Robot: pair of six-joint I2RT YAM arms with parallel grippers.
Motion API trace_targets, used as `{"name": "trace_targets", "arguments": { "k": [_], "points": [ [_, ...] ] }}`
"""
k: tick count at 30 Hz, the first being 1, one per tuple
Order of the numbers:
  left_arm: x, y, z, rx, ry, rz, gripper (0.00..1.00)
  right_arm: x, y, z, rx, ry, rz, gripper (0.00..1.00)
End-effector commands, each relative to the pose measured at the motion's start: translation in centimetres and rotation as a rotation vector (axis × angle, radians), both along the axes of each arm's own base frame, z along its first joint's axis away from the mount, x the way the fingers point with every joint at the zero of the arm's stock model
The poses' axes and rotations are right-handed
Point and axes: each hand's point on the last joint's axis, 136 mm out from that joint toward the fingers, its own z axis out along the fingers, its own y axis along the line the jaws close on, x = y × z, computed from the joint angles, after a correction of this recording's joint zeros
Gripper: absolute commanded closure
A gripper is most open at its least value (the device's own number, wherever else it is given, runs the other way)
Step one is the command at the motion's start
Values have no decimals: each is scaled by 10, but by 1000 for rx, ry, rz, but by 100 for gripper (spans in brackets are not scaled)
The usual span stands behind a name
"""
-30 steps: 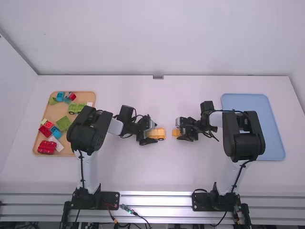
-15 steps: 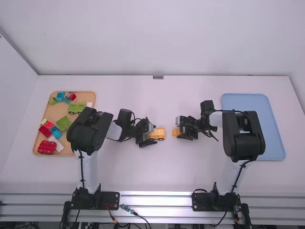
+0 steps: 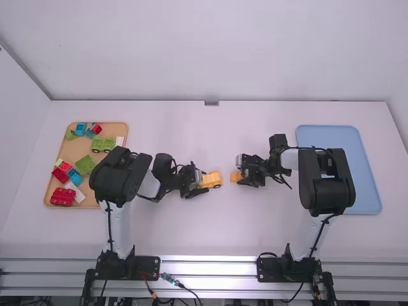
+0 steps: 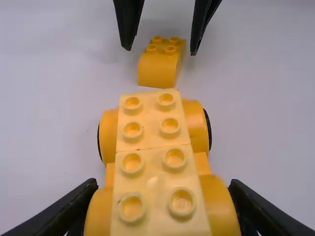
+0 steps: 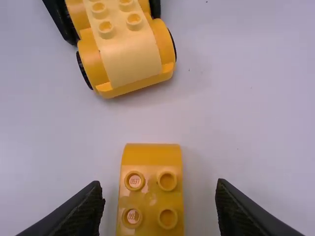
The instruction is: Assemble lego blocks to make yellow taxi
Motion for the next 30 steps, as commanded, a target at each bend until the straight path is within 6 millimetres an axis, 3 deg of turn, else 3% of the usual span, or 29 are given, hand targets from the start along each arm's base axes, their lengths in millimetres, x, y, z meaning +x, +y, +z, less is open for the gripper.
{"name": "trace_targets", "arguments": {
  "k": [1, 8, 15, 21, 30],
  "points": [
    [0, 1, 4, -14, 15, 7, 36, -4, -2, -5, 4, 27, -10, 41],
    [8, -1, 1, 10, 73, -11, 48, -10, 4, -11, 6, -12, 21, 41],
    [4, -7, 1, 22, 78, -100, 48, 0, 2, -16, -3, 6, -72, 41],
    [4, -6, -3, 67, 56, -144, 51, -3, 3, -17, 1, 4, -64, 48],
    [13, 0, -11, 170, 75, -139, 56, -8, 7, -18, 0, 15, -54, 49]
  ]
}}
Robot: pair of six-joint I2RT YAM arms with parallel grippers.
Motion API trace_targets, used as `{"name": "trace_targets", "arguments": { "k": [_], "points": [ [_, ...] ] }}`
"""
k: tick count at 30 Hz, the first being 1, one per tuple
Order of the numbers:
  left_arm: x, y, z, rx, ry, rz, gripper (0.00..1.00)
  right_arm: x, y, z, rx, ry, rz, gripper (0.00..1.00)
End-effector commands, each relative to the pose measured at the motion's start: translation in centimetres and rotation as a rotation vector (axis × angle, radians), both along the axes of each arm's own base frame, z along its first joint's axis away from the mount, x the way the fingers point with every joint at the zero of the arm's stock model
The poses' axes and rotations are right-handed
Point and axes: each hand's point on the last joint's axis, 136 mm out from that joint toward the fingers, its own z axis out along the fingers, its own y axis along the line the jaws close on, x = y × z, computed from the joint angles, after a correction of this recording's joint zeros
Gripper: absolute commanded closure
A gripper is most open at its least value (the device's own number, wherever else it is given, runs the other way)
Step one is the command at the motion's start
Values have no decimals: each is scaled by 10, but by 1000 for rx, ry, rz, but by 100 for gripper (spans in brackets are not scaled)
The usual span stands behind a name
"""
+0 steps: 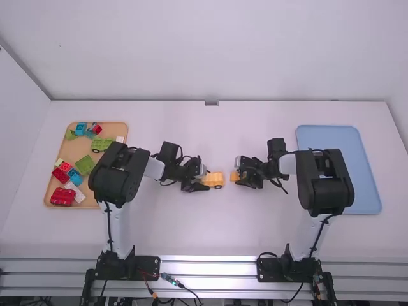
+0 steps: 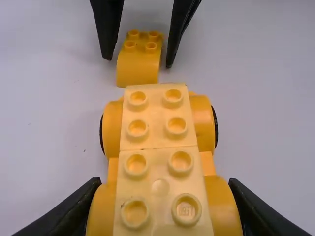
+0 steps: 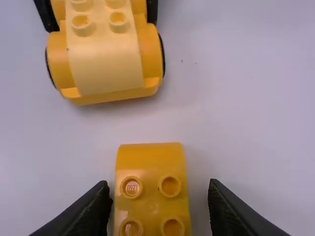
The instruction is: Assemble lego blocks to make yellow taxi
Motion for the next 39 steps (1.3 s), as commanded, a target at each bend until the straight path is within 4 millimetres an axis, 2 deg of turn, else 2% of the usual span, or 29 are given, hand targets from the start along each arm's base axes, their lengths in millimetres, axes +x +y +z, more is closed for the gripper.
{"name": "trace_targets", "arguments": {
  "k": [1, 13, 18, 20, 22, 23, 31, 33, 34, 39],
  "points": [
    [7, 8, -11, 87, -21, 34, 56, -8, 1, -5, 6, 32, 2, 49],
    [8, 12, -20, 152, 5, 87, 61, -6, -2, -5, 6, 32, -10, 48],
    [1, 10, -22, 209, -21, 99, 54, -5, -1, -5, 6, 29, -10, 48],
    [-3, 9, -22, 236, -47, 101, 47, -5, -1, -5, 6, 27, -10, 48],
    [-4, 9, -22, 247, -59, 105, 46, -5, -1, -5, 6, 28, -10, 48],
    [-6, 10, -23, 246, -62, 104, 42, -5, -1, -5, 6, 27, -9, 48],
    [-17, 10, -26, 223, -52, 92, 36, -4, -1, -4, 6, 22, -8, 48],
    [-18, 10, -26, 220, -58, 91, 21, -4, -1, -5, 3, 20, -7, 47],
    [-19, 10, -27, 219, -58, 91, 1, -4, -1, -5, 4, 21, -6, 46],
    [-13, 9, -24, 207, -37, 135, 1, -4, -1, -5, 4, 23, -8, 44]
  ]
}}
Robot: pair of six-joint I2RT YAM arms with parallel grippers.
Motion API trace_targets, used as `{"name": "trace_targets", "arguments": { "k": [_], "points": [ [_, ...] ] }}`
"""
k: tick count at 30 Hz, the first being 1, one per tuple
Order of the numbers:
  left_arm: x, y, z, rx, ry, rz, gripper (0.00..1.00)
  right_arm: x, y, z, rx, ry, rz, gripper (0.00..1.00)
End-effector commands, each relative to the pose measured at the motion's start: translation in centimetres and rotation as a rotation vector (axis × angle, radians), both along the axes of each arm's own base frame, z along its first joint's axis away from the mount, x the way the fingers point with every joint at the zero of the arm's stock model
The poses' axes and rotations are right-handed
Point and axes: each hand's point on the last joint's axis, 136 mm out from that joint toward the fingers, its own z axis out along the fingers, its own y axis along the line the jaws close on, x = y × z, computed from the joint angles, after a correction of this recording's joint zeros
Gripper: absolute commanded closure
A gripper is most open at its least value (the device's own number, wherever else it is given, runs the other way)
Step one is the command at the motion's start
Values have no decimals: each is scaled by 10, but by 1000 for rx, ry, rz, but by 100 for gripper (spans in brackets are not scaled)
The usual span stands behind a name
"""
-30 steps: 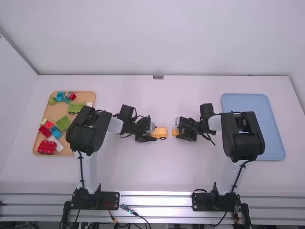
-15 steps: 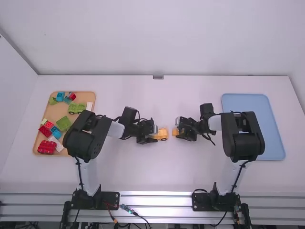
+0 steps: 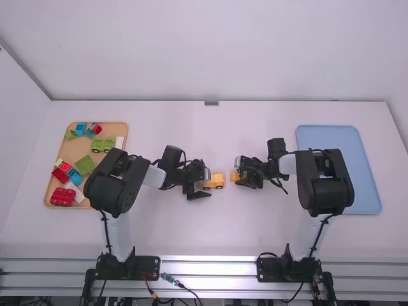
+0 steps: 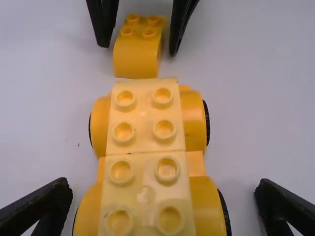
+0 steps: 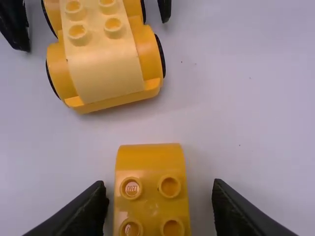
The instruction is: Assemble lego blocks to make yellow taxi
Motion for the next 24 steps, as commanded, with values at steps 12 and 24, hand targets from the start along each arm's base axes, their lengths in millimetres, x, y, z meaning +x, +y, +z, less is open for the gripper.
{"name": "trace_targets", "arguments": {
  "k": [12, 24],
  "points": [
    [11, 8, -11, 55, 61, 114, 16, -5, -1, -5, 2, 26, -7, 44],
    [6, 3, -6, 2, 22, 87, 41, -5, -1, -5, 2, 23, -4, 48]
  ]
}}
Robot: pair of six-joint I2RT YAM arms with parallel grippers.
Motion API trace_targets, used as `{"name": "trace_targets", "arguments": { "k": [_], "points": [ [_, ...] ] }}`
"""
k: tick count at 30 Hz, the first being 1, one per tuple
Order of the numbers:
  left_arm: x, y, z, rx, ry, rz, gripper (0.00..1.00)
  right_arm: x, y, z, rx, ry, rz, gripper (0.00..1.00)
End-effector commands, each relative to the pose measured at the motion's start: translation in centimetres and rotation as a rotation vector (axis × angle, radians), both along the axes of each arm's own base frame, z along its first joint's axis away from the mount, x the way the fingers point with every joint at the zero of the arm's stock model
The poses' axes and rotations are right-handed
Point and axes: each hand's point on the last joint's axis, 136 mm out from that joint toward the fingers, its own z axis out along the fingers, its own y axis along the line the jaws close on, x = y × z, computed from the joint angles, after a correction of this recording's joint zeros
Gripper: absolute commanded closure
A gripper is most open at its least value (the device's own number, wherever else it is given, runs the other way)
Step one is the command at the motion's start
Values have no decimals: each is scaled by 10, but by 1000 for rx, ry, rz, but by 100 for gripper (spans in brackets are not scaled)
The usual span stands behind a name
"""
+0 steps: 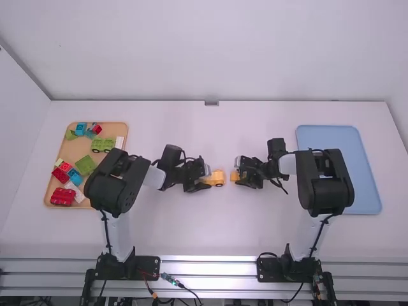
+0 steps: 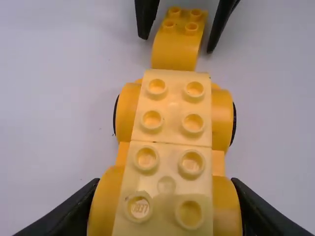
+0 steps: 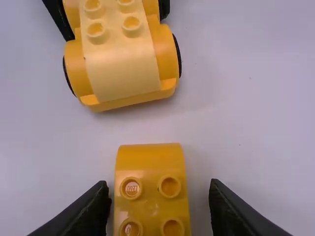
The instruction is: Assemble lego blocks to make yellow taxi
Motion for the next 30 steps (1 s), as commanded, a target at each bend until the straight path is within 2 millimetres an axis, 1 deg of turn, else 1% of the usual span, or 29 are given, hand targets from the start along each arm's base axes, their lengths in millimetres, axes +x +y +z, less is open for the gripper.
{"name": "trace_targets", "arguments": {
  "k": [1, 3, 4, 6, 8, 10, 16, 20, 23, 30],
  "points": [
    [-10, 1, -7, -2, 17, -16, 40, -5, -1, -5, 2, 22, -3, 48],
    [-11, 1, -8, -5, 6, -16, 40, -5, -1, -4, 6, 24, -4, 48],
    [-12, 1, -8, -7, 0, -16, 43, -5, -1, -4, 5, 22, -2, 47],
    [-13, 1, -8, -10, -9, -16, 43, -5, 0, -4, 7, 21, -2, 47],
    [-15, 2, -9, -12, -17, -16, 39, -4, 0, -2, 14, 24, 0, 46],
    [-16, 3, -9, -14, -22, -15, 37, -4, 2, 1, 28, 34, 1, 46],
    [-22, 4, -14, -5, 6, -16, 38, -1, -1, 6, 28, 55, -4, 46],
    [-20, 4, -15, 14, 65, -16, 39, -1, -1, 5, 28, 53, -3, 46],
    [-18, 3, -14, 29, 71, -33, 41, -2, -1, 4, 27, 51, 0, 47],
    [-16, 2, -13, 42, 93, -43, 43, -4, 1, 7, 49, 45, 17, 51]
  ]
}}
